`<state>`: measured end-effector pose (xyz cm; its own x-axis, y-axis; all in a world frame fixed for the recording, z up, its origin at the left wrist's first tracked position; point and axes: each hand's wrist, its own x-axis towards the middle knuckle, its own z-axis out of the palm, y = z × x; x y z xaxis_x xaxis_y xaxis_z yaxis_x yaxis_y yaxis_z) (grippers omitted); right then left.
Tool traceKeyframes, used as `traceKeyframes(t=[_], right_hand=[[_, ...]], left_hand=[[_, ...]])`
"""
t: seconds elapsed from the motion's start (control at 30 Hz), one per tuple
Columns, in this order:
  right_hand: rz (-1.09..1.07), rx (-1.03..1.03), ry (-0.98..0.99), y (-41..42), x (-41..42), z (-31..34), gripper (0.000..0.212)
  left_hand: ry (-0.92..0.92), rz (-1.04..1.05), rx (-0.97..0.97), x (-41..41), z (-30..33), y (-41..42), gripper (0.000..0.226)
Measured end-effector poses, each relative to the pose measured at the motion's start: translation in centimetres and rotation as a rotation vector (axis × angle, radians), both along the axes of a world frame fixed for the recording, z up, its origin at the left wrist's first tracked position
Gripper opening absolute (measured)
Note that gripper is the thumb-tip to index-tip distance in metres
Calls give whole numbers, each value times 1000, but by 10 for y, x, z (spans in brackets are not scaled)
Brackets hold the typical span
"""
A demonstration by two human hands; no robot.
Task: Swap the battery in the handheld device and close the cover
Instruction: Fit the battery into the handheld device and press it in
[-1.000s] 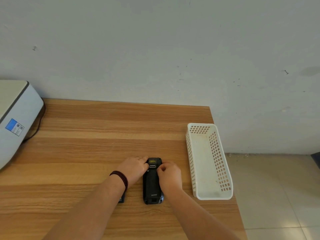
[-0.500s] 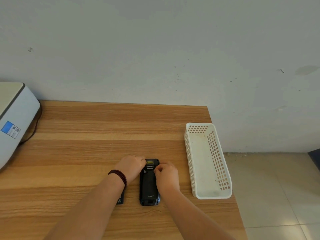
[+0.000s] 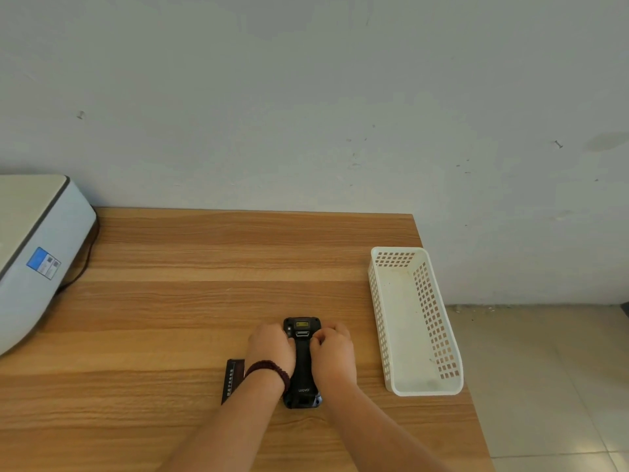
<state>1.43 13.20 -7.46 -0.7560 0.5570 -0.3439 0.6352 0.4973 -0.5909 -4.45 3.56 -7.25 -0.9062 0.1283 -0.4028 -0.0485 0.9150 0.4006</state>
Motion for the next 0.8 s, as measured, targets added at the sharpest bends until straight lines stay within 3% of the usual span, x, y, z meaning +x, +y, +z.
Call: traceKeyframes(t=[0.2,0.4,0.8], right_hand=[[5,-16,26,2,0,-1,22],[7,-22,37,5,-1,-4,22],[-21,-59,68,5,-3,-5,18]], left_hand=[[-142,158,-70,-3,3,18,13],[-171,264,-52,-2,0,27,14],[-130,172,-69,-3,-2,24,16]])
